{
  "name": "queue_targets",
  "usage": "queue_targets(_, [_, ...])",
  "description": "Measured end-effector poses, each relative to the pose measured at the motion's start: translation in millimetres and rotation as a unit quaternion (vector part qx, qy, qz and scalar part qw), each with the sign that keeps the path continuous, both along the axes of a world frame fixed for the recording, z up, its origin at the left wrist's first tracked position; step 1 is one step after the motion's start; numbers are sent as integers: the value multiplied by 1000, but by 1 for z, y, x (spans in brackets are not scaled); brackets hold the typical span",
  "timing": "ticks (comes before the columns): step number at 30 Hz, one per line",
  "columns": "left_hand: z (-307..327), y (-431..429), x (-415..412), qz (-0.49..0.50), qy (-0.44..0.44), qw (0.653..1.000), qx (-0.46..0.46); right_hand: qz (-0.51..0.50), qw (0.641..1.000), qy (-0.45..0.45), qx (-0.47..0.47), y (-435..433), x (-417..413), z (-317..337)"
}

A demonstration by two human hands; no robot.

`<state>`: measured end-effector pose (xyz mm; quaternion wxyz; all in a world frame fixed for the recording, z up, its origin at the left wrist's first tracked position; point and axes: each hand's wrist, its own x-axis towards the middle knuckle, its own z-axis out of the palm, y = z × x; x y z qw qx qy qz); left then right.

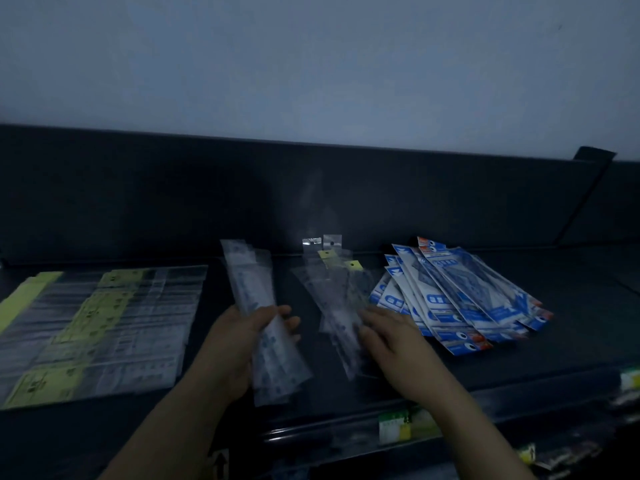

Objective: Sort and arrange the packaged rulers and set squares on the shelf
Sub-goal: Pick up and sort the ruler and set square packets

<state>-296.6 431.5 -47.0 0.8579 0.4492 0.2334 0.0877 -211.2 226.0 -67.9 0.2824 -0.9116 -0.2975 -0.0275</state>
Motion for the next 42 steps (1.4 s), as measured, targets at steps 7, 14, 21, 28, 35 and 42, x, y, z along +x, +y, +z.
queue_targets(7, [3,-4,0,-49,25,998,19,-15,995,-21,-99,21,-8,6])
queue_targets(14, [-3,11,-2,-39,21,998,36,-101,993,-48,-32,-1,-6,-2])
queue_targets(21, [2,6,-1,-79,32,995,60,23,1000,5,-10,23,-14,10])
queue_targets(28, [0,15,-3,-41,34,995,83,-24,999,24,-41,18,-2,4])
queue_targets(35, [-2,12,0,48,-6,989,141,34,992,-26,-118,23,12,10])
queue_targets(42, [13,-4,9,13,-53,994,90,-42,955,-83,-283,-9,66,3])
